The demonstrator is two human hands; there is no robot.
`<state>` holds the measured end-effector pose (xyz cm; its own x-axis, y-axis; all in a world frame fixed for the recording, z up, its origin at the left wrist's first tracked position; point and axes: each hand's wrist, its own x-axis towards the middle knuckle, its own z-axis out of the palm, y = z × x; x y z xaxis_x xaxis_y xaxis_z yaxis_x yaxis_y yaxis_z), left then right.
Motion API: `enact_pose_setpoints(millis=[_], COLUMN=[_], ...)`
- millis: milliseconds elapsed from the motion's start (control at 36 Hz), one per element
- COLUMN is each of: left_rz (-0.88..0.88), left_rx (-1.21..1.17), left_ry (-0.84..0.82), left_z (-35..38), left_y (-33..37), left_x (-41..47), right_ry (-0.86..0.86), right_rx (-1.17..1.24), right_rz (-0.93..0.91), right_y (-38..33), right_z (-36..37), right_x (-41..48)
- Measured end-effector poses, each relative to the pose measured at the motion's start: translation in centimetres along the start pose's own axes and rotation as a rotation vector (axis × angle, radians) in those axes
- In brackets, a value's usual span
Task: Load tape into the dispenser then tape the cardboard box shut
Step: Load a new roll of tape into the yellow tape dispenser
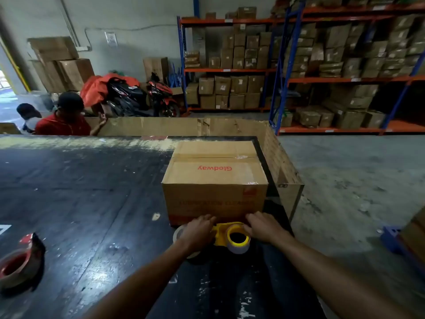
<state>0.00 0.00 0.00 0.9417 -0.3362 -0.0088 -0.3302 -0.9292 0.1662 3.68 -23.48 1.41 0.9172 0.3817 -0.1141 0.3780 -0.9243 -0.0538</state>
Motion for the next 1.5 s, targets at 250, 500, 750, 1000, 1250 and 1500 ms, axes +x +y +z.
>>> enact_pose_setpoints(millis=[250,500,750,1000,1250,1500], left_rz=[-0.108,-0.004,-0.179,-0.039,-0.05,-0.13], left_rx=[0.017,-0.465,-1.444,-1.437,-1.326,-1.267], left_ry=[0.048,0.373,0.115,0.308,0.427,0.503], left_z=[1.2,2.2,-2.1,-7.3,-10.2,-12.3], left_y=[1.4,4.3,7.1,7.6,7.1,7.0], left_x=[-0.3,-6.0,-4.1,-1.2,-0.2,1.0], right_ry=[-0.138,-0.017,0.091,-0.094,-0.031,0.003], right_rx=[0.236,0.388,0.344,0.404,0.251,0.145], right_rz=[0.055,-0.026,-0.113,-0.24,-0.228,-0.261], right_y=[-1.0,0.2,0.3,0.6,0.2,-2.9], right_z=[1.3,-1.9,-9.7,-18.1,-26.1,-31.2], right_x=[-0.3,-1.7,-2.3,-1.0,0.7,1.1])
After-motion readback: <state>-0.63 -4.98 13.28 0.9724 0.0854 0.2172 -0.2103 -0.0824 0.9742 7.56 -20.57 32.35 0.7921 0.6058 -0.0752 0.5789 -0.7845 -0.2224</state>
